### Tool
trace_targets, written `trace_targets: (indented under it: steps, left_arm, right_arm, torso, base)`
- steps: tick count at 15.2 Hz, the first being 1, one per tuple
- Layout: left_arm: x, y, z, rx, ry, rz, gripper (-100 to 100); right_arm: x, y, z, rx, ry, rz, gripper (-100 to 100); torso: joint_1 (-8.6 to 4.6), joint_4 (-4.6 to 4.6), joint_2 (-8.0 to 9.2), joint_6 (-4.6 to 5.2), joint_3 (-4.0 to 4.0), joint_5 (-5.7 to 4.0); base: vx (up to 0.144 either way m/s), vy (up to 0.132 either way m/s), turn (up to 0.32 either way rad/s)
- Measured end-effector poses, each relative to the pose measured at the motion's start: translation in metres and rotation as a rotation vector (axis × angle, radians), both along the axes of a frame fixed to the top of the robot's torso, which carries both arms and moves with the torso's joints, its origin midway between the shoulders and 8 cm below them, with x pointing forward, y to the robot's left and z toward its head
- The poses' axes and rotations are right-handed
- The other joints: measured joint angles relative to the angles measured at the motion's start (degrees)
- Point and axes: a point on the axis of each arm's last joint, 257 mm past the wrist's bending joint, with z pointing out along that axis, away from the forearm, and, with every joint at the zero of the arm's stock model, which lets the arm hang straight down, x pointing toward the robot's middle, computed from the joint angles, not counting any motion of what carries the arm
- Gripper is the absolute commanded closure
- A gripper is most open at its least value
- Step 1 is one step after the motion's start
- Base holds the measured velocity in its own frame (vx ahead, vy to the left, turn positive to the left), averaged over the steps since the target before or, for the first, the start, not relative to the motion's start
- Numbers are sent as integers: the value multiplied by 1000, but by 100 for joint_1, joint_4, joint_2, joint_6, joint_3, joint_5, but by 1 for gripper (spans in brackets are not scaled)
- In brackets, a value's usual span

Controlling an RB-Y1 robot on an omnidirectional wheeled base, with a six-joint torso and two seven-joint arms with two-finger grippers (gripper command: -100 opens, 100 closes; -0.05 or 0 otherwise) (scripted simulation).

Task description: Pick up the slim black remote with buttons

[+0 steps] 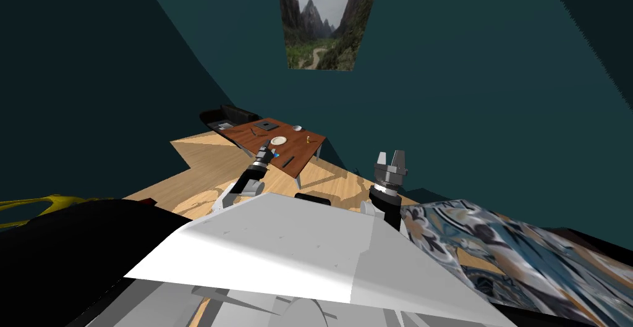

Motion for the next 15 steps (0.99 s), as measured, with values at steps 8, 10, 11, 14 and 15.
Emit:
trace_targets:
  steps: [8,10,11,14,15]
  left_arm:
    - [0,50,-71,-41,216,69,-100]
    - [-4,61,-87,-53,264,88,-100]
    - [-6,69,-94,-59,287,100,-100]
    - [-13,89,-114,-81,358,134,-100]
    - [-13,94,-120,-89,378,143,-100]
  right_arm:
    - [0,0,0,0,0,0,0]
    - [0,0,0,0,0,0,0]
    - [0,0,0,0,0,0,0]
    - [0,0,0,0,0,0,0]
    - [0,0,0,0,0,0,0]
  torso:
    - [13,-2,-9,0,-5,3]
    - [20,-2,-11,-1,-6,5]
    - [20,-3,-14,0,-8,4]
    - [21,-3,-13,-1,-7,4]
    - [23,-3,-12,0,-7,5]
  base:
    - [48,-89,-13]
    - [74,-76,-18]
    - [51,-56,-1]
    - [65,-73,-14]
    - [72,-75,-22]
